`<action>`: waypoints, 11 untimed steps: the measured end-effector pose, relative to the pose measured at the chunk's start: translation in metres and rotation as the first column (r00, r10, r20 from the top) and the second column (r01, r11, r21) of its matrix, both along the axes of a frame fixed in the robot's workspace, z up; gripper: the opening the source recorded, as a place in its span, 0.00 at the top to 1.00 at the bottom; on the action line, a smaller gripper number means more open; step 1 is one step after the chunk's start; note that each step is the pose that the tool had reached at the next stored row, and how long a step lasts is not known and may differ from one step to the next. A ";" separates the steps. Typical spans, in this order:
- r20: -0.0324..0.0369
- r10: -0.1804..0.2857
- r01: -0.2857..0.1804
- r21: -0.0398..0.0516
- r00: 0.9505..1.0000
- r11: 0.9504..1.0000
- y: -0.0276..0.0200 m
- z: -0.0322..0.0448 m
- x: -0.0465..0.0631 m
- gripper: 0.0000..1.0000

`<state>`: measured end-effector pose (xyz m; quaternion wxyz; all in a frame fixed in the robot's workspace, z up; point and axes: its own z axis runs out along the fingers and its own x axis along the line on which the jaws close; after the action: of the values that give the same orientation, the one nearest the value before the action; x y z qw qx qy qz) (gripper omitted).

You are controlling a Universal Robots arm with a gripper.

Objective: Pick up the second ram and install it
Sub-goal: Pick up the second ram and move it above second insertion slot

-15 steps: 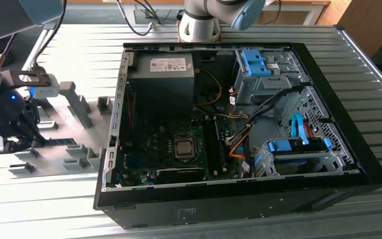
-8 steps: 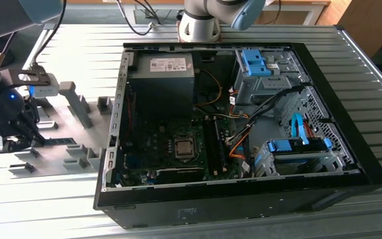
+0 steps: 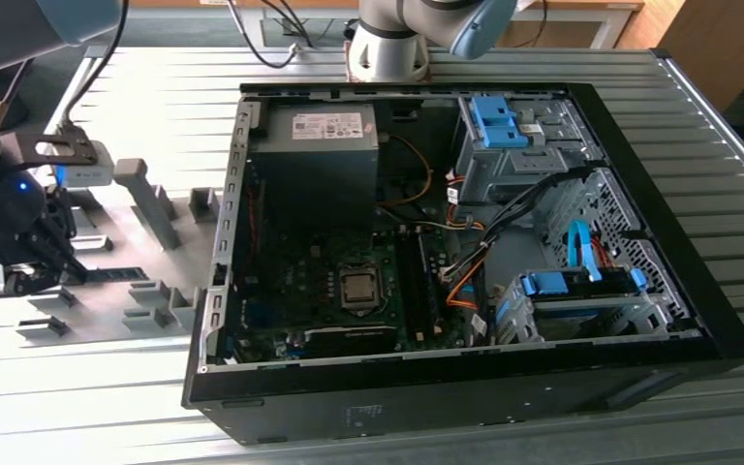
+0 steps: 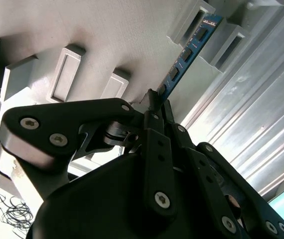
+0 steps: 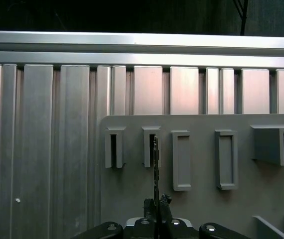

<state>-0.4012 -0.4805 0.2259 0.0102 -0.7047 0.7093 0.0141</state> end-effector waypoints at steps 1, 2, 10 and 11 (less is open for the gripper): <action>0.000 0.000 0.000 0.000 1.000 1.000 0.0000 0.0002 0.000 0.86; 0.000 0.000 0.000 0.000 1.000 1.000 0.0000 0.0004 0.000 0.86; 0.000 0.000 0.000 0.000 1.000 1.000 0.0000 0.0025 0.000 0.86; 0.000 0.000 0.000 0.000 1.000 1.000 0.0000 0.0028 0.000 0.86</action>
<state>-0.4012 -0.4805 0.2287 0.0103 -0.7047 0.7093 0.0141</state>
